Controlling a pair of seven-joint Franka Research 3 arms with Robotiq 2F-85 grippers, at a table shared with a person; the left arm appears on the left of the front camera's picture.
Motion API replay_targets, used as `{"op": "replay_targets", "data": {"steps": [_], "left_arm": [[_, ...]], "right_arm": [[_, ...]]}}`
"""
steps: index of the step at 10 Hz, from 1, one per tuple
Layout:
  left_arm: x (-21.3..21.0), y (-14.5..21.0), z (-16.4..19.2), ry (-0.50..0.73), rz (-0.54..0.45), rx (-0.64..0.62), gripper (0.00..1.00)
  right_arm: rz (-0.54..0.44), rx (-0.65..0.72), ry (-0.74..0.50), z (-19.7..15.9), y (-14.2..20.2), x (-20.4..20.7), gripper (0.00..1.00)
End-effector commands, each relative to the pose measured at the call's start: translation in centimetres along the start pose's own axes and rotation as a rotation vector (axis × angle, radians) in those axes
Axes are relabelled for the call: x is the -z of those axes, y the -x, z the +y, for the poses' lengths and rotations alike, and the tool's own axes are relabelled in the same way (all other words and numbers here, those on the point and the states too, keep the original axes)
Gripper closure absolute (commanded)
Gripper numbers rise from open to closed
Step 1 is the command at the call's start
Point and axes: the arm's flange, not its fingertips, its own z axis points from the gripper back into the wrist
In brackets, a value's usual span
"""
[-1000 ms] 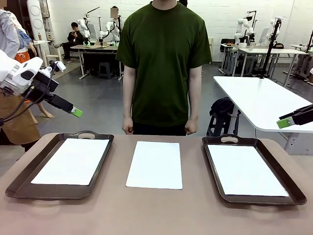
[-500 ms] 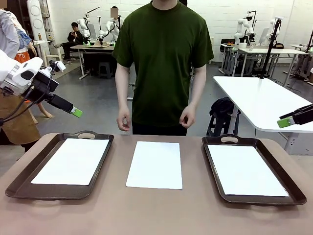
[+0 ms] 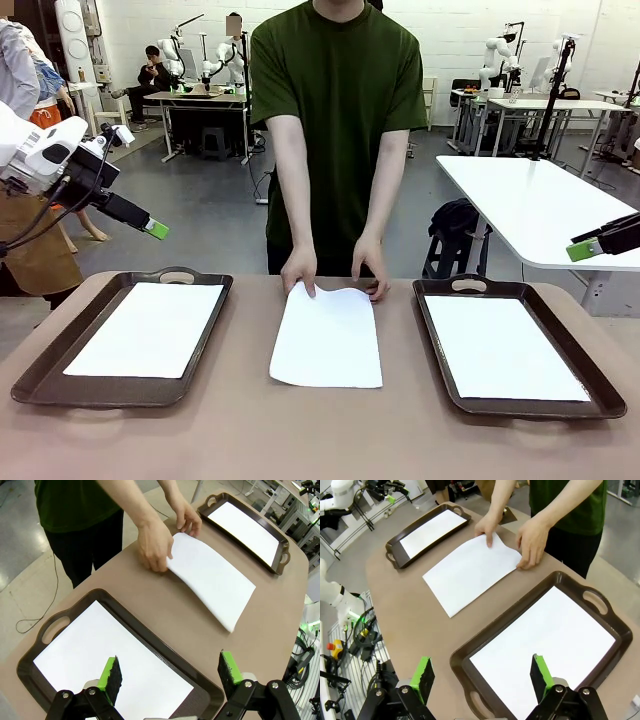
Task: Sort the A4 documents.
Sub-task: Receive the A4 Paper.
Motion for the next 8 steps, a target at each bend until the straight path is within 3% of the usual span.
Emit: {"op": "replay_targets", "data": {"steps": [1,8], "left_arm": [[-0.02,-0.03,-0.01,-0.011,-0.002,0.002,0.00],[-0.02,-0.03,-0.01,-0.011,-0.002,0.002,0.00]], "right_arm": [[-0.006,-0.006,0.007,0.03,-0.10,0.00,0.00],[-0.006,-0.006,0.007,0.03,-0.10,0.00,0.00]]}}
